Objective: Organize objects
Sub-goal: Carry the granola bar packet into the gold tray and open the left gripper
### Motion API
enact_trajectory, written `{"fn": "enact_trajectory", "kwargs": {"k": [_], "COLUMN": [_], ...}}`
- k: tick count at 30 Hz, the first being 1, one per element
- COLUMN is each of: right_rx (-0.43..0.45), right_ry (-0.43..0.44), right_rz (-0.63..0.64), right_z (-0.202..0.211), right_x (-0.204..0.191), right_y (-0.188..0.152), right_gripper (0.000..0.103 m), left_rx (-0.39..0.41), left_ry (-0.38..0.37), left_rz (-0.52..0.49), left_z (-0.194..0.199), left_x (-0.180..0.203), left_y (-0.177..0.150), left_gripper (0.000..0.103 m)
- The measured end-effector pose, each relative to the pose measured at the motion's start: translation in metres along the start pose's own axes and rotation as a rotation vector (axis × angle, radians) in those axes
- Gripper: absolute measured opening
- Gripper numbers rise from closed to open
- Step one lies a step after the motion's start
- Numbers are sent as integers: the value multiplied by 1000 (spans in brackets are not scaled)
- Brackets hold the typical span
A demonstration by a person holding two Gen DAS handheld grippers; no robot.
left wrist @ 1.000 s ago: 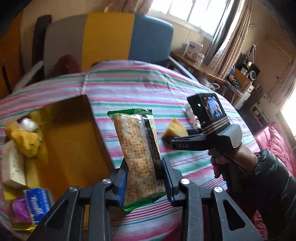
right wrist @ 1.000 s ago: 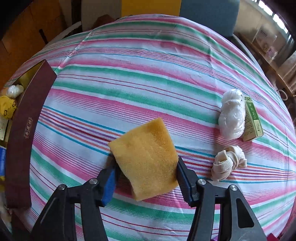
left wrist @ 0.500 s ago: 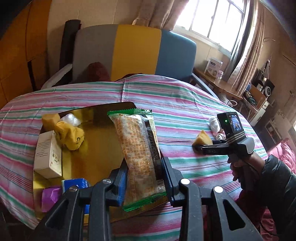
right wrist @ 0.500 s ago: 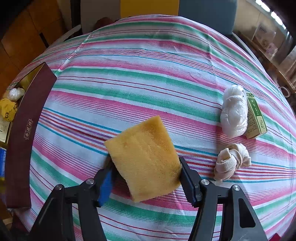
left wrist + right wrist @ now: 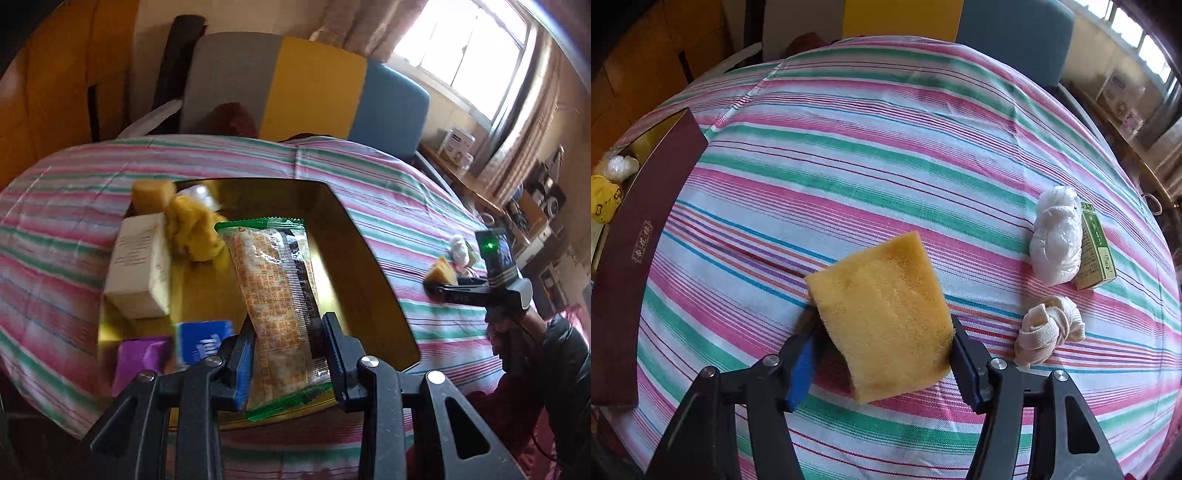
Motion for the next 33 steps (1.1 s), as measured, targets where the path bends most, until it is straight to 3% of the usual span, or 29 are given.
{"fn": "enact_trajectory", "kwargs": {"k": [4,8,15,23,28,33], "right_rx": [4,8,12,14,16,15], "right_ry": [-5,-15,-38,-42,-38,-25], "right_rz": [7,20,44,57,62,54], "right_z": [1,1,6,4,4,3], "right_x": [1,-1,-6,-5,-6,-7], "right_y": [-2,-1,-2,1,2,3], "right_gripper": [63,63,63,63,63,63], "left_rx": [-15,-37,-117,-226,-248,-188], "left_ry": [-33,-97,-46,84,76,110], "left_rz": [104,155,77,62,73,25], "left_z": [3,-7,-67,-145,-157,-134], "left_x": [-31,-30,-13,-30,-36,-36], "left_y": [-1,13,52,73,78,83], "left_gripper": [34,34,34,34,42,43]}}
Point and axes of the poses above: each gripper's, at about its wrist camera, not at the fingertips, and z roughly against the way its jaws point, x to its right, y to its top, the point moved 10 cm from there along -z, roughly the way its jaws point, and after that the axes turned 1 degree about x, right-handed, at the moved point
